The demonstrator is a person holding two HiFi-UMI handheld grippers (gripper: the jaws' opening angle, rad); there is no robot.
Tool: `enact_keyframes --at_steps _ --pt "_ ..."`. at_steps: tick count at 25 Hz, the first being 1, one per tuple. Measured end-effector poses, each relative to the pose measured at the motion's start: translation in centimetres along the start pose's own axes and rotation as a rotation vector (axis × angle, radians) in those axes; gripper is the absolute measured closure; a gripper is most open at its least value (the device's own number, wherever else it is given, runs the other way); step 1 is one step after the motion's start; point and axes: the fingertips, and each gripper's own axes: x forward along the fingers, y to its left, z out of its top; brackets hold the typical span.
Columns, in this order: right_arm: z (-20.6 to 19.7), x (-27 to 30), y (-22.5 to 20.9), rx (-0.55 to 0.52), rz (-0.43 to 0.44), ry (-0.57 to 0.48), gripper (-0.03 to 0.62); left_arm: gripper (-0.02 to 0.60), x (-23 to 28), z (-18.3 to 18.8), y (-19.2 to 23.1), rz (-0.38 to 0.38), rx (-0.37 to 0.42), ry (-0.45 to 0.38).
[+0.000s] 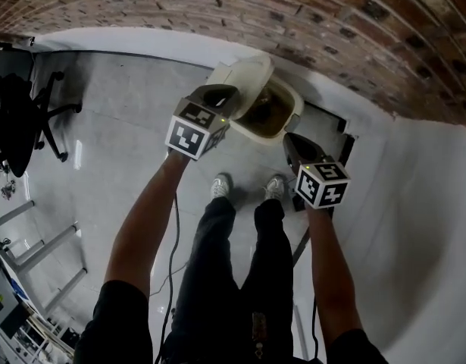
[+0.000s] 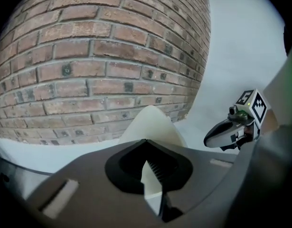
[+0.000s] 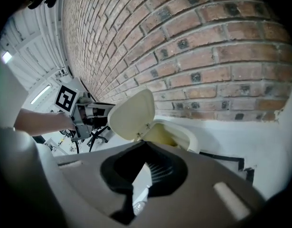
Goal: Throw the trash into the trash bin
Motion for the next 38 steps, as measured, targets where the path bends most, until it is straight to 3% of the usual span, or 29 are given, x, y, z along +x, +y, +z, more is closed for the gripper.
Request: enact_keyframes --at_steps 14,31,38 --pt "-1.6 -2.2 -5.3 0.006 -0.021 0.03 0.592 0.577 8.3 -4.5 -5.0 0.013 -0.035 0.2" --pt "-3.7 -2.6 -8.7 0.034 -0.028 0.071 0.591 0.577 14.2 -9.4 -7.1 0.049 -0.07 0.317" --pt "-3.6 -2.5 -9.7 0.045 -0.032 0.067 0.592 0.577 14.8 -11.0 -7.4 0.101 -0.093 0.387"
